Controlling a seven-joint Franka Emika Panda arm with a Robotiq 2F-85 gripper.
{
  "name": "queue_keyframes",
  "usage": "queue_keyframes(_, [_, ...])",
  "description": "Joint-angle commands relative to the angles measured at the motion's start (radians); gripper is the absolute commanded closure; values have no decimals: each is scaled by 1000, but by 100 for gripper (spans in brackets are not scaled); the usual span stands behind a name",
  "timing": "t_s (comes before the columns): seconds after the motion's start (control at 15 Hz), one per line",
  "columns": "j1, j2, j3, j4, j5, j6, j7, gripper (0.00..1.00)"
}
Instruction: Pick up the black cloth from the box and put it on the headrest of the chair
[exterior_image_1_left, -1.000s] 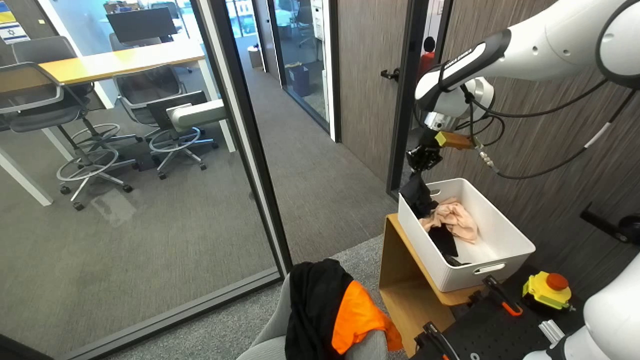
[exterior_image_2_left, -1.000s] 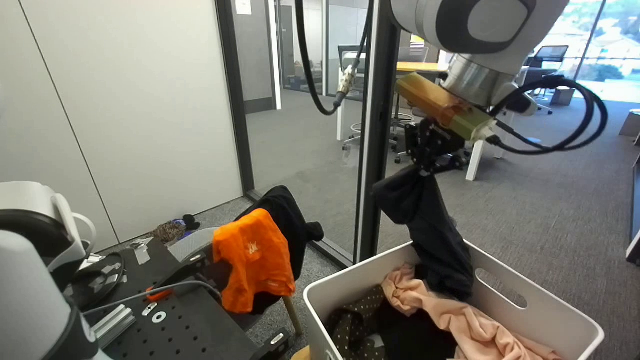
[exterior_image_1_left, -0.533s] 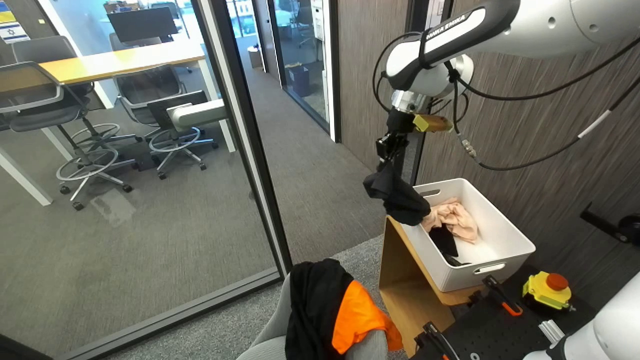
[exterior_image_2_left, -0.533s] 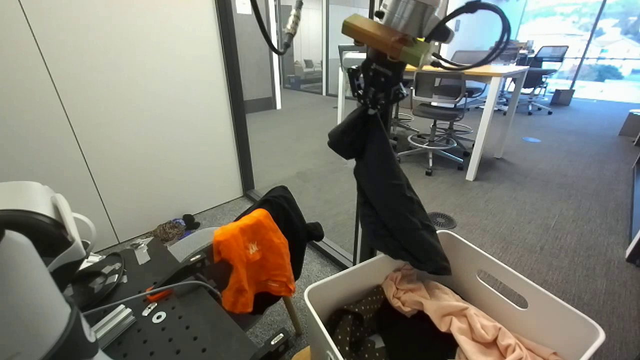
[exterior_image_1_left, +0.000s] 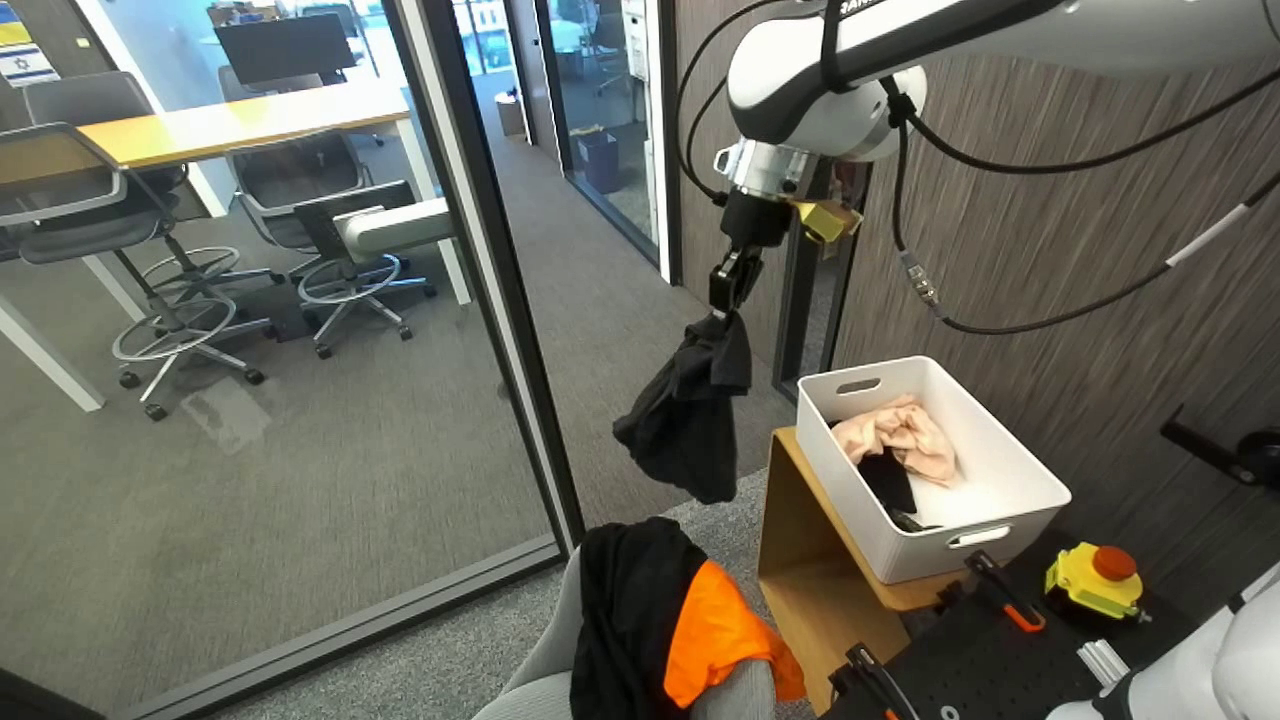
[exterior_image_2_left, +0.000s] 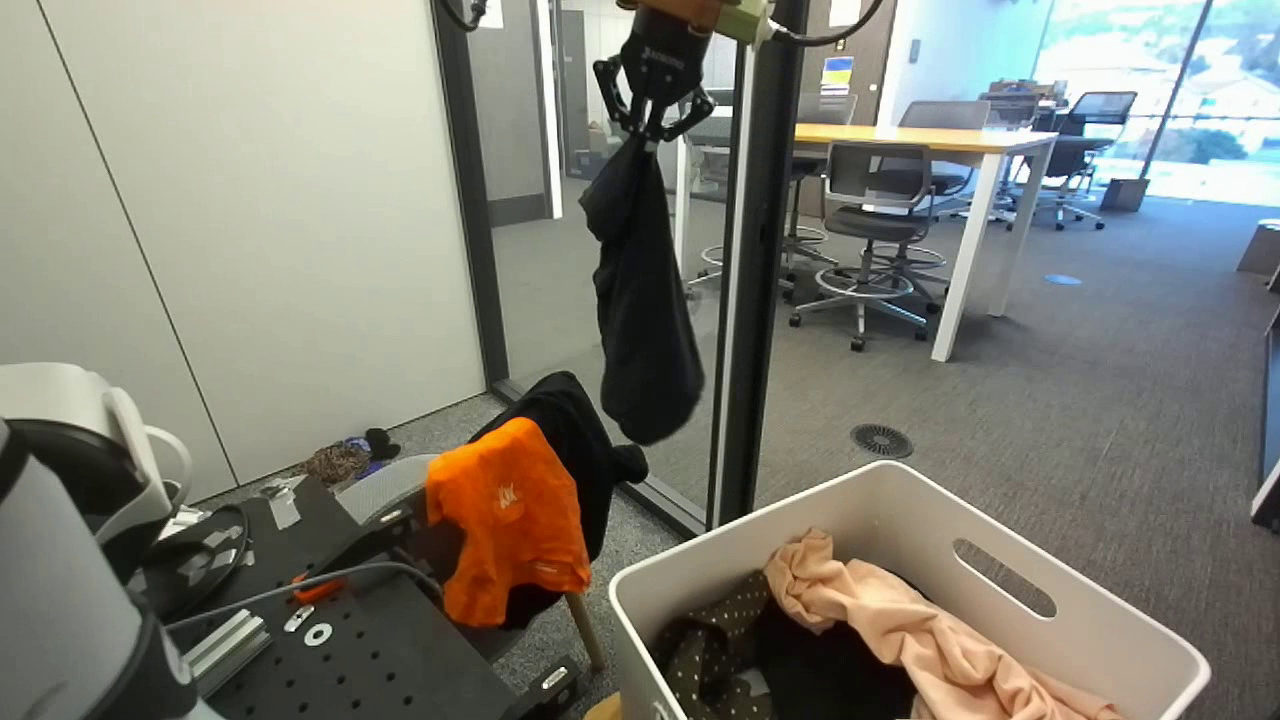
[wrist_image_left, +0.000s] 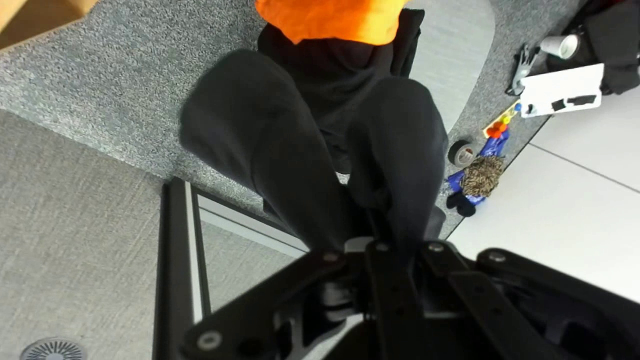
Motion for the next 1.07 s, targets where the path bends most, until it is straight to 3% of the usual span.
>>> queue_keyframes(0.0, [40,-62,-5,-24,17,-36,-92,96])
queue_keyframes(0.47, [83,-127,-6,-117,13,-31,-160,96])
queue_keyframes(1.0, [140,-13,23,-49,1,-39,-155,96])
